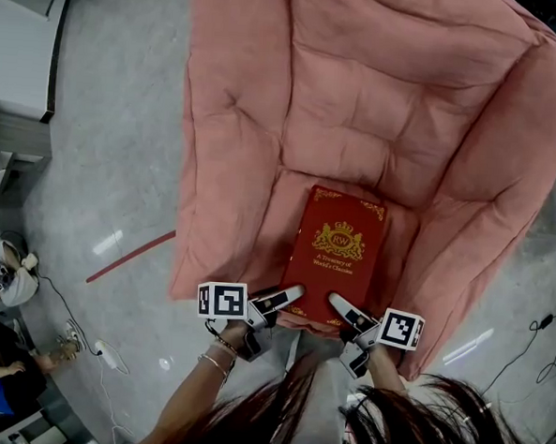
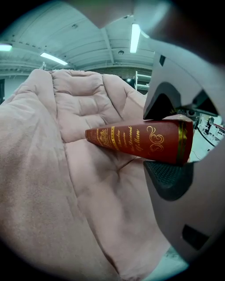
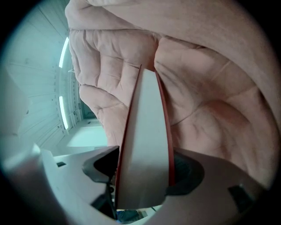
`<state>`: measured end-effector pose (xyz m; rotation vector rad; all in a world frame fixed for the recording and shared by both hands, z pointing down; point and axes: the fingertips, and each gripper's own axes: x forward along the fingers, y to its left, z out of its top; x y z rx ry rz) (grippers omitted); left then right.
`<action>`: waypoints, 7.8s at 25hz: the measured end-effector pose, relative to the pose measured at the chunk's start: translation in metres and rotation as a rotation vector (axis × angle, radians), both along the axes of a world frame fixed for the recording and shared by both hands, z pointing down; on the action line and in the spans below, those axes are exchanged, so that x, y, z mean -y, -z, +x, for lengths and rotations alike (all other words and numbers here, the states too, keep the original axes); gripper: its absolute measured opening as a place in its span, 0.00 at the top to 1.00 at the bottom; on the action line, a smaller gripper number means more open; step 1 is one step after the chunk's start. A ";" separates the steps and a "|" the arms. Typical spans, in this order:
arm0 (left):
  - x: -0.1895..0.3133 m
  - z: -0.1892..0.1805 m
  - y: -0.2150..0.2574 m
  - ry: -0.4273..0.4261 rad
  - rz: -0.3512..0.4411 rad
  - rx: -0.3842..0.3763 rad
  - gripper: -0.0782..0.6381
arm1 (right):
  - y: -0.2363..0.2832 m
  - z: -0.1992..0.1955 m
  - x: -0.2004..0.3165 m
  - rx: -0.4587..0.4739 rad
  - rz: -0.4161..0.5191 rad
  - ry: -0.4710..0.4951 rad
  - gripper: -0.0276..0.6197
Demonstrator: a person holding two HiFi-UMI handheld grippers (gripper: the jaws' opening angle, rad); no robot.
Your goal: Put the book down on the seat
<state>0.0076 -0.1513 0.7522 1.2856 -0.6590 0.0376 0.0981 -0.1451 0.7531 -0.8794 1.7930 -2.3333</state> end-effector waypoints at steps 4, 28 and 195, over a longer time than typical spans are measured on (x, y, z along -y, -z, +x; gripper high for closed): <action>-0.003 -0.002 -0.006 -0.025 -0.007 0.030 0.49 | -0.006 0.000 -0.004 -0.032 -0.011 0.009 0.47; -0.019 -0.007 -0.036 -0.106 -0.081 0.099 0.46 | -0.039 0.011 -0.012 -0.268 -0.054 0.053 0.38; -0.309 -0.023 0.392 -0.172 0.688 0.070 0.89 | 0.358 -0.026 -0.271 -0.366 0.600 -0.046 0.36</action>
